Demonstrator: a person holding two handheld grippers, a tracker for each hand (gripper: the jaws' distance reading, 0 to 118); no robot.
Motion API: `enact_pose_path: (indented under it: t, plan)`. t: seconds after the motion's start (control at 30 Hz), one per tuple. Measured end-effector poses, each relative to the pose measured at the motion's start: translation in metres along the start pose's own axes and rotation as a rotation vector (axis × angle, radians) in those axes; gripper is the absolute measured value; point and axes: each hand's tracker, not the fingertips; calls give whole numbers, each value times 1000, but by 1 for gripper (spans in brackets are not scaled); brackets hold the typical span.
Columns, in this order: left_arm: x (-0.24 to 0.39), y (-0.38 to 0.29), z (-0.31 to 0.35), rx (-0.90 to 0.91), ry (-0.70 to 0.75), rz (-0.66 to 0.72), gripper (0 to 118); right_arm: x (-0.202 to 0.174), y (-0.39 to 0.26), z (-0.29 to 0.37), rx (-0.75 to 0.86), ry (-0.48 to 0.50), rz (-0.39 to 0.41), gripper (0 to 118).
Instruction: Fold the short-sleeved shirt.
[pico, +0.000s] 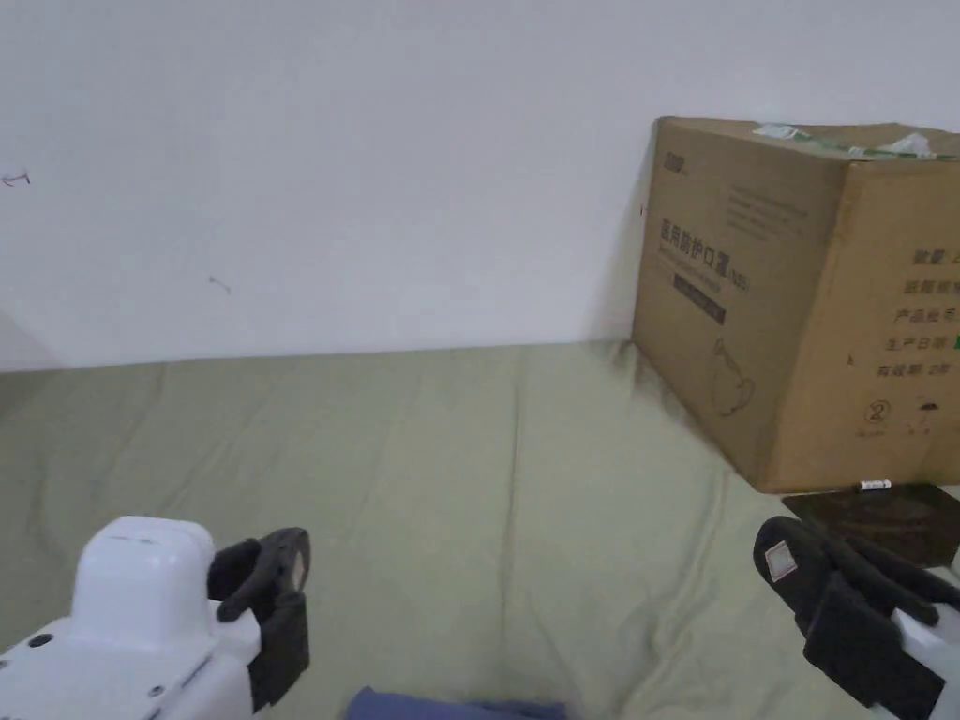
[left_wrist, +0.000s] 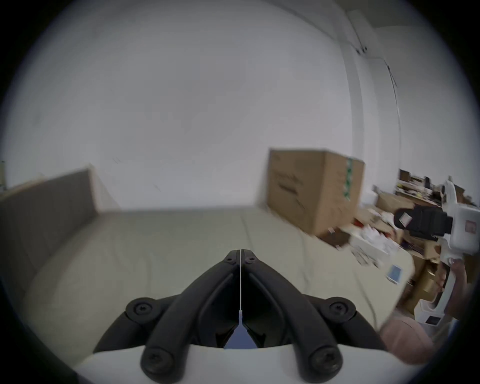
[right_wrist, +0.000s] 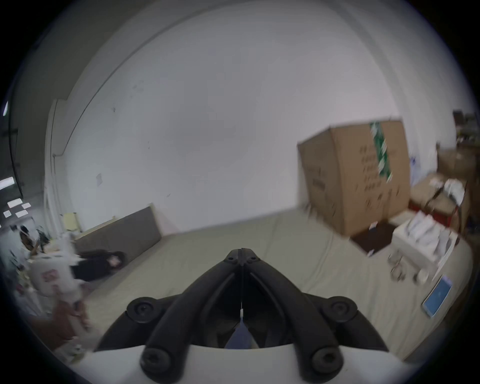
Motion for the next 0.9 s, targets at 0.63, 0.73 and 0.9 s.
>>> enact_pose_path:
  t: [0.63, 0.73, 0.9]
  plan:
    - [0, -18, 41, 125, 188, -99, 0, -20, -13, 0, 102, -160, 95, 0]
    - [-3, -20, 36, 106, 191, -68, 0, -20, -13, -4, 95, -155, 111, 0]
    - [-14, -27, 36, 72, 166, -34, 0, -29, -42, -56, -315, 49, 105, 0]
